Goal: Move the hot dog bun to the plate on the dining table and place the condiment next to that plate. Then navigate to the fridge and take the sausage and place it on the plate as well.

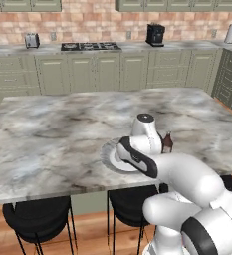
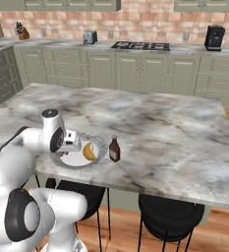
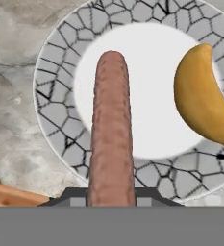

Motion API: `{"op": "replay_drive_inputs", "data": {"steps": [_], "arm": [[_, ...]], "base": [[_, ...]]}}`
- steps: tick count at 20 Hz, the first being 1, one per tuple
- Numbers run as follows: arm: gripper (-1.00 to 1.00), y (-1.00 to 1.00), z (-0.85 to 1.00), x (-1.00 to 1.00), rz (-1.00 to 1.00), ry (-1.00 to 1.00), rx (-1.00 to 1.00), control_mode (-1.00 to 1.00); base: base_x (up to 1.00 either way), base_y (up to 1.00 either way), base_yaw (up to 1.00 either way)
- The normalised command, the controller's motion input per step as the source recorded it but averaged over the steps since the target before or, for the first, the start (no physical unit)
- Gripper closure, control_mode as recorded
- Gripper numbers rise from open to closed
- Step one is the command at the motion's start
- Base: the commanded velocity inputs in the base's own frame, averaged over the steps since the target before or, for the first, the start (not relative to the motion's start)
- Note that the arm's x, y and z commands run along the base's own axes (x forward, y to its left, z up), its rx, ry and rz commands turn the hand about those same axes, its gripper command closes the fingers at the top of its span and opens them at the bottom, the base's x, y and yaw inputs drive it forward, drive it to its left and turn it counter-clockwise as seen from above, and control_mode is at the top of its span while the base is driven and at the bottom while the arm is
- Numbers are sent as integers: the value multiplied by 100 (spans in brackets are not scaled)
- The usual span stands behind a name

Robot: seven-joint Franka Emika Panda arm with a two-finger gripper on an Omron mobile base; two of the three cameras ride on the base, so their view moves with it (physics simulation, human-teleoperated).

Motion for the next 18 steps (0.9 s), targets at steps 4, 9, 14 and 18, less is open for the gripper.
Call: {"op": "replay_drive_inputs", "data": {"steps": [4,9,14,18], "arm": [[100,0,-36,30,0,-2,0,-100],[100,0,-22,26,0,-4,0,-100],[100,5,-21,33,-1,0,0,-100],[100,12,-19,38,-3,0,0,-100]], "base": [[0,0,0],[0,0,0],[0,0,0],[0,0,0]]}}
